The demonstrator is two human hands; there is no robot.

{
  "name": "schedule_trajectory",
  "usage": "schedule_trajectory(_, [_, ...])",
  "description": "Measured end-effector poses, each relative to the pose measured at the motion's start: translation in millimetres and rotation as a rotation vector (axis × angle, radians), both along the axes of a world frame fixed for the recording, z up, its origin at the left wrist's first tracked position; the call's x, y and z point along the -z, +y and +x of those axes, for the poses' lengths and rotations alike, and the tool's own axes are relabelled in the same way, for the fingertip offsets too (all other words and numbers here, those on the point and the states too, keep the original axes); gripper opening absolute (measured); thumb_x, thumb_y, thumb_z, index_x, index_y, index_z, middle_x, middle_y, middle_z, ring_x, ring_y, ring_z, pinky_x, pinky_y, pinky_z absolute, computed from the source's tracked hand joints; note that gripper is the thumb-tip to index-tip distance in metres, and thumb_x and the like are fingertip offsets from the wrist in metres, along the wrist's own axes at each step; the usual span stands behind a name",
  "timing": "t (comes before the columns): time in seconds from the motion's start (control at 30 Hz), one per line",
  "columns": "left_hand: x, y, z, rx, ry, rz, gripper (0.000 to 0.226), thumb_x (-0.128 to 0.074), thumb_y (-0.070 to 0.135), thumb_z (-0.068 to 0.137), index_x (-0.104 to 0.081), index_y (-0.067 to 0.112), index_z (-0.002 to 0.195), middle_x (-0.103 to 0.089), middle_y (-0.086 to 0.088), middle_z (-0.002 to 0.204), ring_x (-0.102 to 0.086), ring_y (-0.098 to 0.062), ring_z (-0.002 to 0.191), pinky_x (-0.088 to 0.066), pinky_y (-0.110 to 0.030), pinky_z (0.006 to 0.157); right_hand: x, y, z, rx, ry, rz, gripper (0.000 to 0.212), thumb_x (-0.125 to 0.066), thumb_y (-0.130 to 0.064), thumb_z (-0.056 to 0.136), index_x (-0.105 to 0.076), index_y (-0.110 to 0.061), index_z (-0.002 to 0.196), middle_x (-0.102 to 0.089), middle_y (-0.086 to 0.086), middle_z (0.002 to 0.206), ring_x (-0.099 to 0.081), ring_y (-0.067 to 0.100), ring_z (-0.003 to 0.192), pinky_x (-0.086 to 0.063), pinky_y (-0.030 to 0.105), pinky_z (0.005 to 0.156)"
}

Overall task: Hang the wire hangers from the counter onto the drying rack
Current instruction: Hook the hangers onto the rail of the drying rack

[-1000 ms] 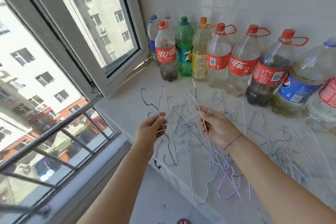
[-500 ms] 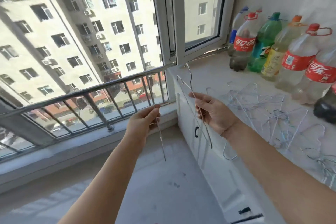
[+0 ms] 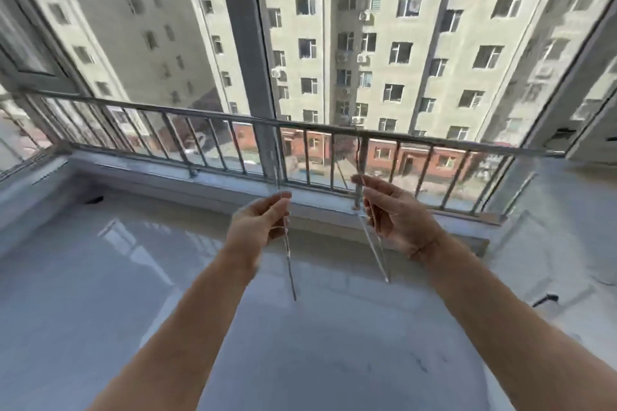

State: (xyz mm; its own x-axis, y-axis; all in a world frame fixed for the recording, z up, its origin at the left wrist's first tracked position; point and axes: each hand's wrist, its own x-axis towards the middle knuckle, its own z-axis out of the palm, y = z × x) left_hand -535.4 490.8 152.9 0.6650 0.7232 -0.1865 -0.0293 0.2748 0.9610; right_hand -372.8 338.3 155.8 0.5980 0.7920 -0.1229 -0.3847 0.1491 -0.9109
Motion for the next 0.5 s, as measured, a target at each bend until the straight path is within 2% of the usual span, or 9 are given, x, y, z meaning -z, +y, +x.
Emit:
schedule_trajectory(0.1, [-3.4, 54.3, -69.9, -0.088, 0.019, 0.016, 0.014, -0.059, 0.009, 0.089, -0.070, 0.016, 0.094, -0.064, 0.008, 0.061, -0.057, -0.004, 0.055, -0.049, -0.016, 0.055, 3.8, 71.1, -53.5, -0.089, 0.025, 0.014, 0.023, -0.053, -0.007, 0.087, -0.071, -0.019, 0.095, -0.051, -0.005, 0.057, -0.047, 0.004, 0.049, -0.038, 0.014, 0.048])
schedule_trajectory(0.27, [-8.8, 130.3, -175.3, -0.239, 0.037, 0.016, 0.014, -0.060, 0.009, 0.087, -0.071, 0.016, 0.091, -0.064, 0.008, 0.061, -0.056, -0.007, 0.059, -0.047, -0.024, 0.070, 6.2, 169.3, -134.2, -0.238, 0.031, 0.019, 0.025, -0.052, -0.005, 0.090, -0.069, -0.018, 0.103, -0.052, -0.006, 0.064, -0.049, 0.003, 0.055, -0.041, 0.013, 0.053])
schedule_trajectory(0.4, [-12.9, 179.3, -241.4, -0.365, 0.045, 0.031, 0.014, -0.061, 0.009, 0.086, -0.071, 0.014, 0.094, -0.063, 0.008, 0.063, -0.055, -0.009, 0.061, -0.048, -0.025, 0.072, 3.6, 242.8, -187.2, -0.330, 0.010, 0.015, 0.025, -0.052, -0.006, 0.090, -0.067, -0.017, 0.107, -0.051, -0.005, 0.066, -0.049, 0.003, 0.057, -0.041, 0.012, 0.052])
schedule_trajectory(0.5, [-12.1, 213.6, -278.8, -0.438, 0.067, 0.043, 0.014, -0.061, 0.010, 0.087, -0.072, 0.017, 0.092, -0.062, 0.001, 0.073, -0.053, -0.012, 0.066, -0.049, -0.026, 0.072, 2.9, 291.5, -220.3, -0.392, 0.004, 0.012, 0.024, -0.053, -0.006, 0.089, -0.068, -0.017, 0.105, -0.051, -0.006, 0.064, -0.048, 0.004, 0.056, -0.041, 0.012, 0.051])
